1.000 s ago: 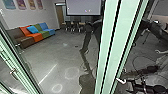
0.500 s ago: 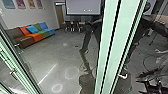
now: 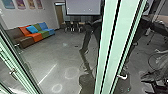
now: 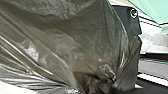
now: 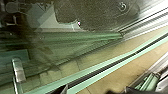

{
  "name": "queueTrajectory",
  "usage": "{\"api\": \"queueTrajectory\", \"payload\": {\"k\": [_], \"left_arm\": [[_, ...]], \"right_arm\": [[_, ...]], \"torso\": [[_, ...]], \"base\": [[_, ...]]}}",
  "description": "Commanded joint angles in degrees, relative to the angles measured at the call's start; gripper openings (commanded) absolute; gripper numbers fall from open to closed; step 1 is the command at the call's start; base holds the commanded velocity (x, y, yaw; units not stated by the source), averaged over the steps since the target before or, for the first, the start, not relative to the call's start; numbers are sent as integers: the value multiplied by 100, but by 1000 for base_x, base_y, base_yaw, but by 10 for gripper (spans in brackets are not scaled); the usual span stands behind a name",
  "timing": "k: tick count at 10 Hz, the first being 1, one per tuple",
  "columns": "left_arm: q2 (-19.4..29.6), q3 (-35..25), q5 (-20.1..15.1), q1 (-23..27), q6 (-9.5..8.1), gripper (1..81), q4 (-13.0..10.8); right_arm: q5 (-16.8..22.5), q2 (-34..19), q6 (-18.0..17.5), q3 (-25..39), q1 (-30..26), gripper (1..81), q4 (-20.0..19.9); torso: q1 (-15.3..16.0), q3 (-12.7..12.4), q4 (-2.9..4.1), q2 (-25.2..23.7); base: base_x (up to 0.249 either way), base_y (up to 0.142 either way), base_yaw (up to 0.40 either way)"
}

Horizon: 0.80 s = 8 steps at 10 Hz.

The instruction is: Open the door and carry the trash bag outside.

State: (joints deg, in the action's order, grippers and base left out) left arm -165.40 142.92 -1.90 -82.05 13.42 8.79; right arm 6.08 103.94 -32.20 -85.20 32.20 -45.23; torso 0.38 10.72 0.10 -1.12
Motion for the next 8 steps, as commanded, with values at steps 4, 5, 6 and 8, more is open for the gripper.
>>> {"api": "queueTrajectory", "payload": {"k": [4,5,6,8], "left_arm": [[33,-63,-434,185,46,10,-44],[24,-54,-434,185,46,10,-44],[24,-54,-434,185,46,10,-44],[33,-54,-434,185,46,10,-44]], "right_arm": [[692,-389,-68,-707,-1025,811,971],[736,-327,-68,-839,-999,811,1060],[736,-257,-68,-918,-956,811,1077],[736,-230,-68,-1015,-973,811,1199]], "torso": [[-2,0,0,0],[-2,0,-2,0],[-4,-2,-2,0],[-11,-2,-2,-2]], "base": [[0,0,0],[0,0,0],[0,0,0],[0,0,0]]}}
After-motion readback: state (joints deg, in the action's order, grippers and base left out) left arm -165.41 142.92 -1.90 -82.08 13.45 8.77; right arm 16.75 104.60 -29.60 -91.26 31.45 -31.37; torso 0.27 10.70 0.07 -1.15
